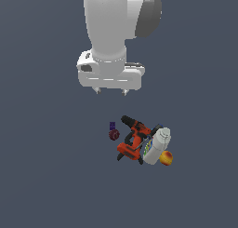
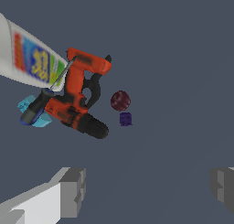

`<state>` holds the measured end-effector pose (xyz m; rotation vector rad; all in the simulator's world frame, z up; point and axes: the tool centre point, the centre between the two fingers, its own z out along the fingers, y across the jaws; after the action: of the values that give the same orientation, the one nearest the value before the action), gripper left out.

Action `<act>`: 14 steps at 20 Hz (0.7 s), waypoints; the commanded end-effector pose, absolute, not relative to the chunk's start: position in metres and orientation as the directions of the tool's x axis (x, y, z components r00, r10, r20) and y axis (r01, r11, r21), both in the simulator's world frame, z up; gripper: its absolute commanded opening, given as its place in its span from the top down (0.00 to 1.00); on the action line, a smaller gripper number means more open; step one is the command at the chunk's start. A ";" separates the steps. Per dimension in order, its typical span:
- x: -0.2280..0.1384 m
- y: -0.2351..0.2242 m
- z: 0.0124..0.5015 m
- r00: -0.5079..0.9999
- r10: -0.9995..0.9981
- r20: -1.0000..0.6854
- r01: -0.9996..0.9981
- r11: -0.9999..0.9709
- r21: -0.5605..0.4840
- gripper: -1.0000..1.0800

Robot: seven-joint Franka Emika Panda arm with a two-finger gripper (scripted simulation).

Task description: Pick up a designated object from a clutter of objects.

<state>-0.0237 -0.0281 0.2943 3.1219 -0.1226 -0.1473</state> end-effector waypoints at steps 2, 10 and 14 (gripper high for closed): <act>-0.024 -0.028 0.295 0.993 -0.078 -0.093 -0.076 -0.997 0.018 0.04; -0.021 -0.018 0.312 0.998 -0.026 -0.064 -0.025 -0.999 0.022 0.04; -0.021 -0.019 0.312 0.998 -0.026 -0.065 -0.025 -0.999 0.022 0.04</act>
<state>-0.0212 -0.0185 0.3117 3.1190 -0.0414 -0.1016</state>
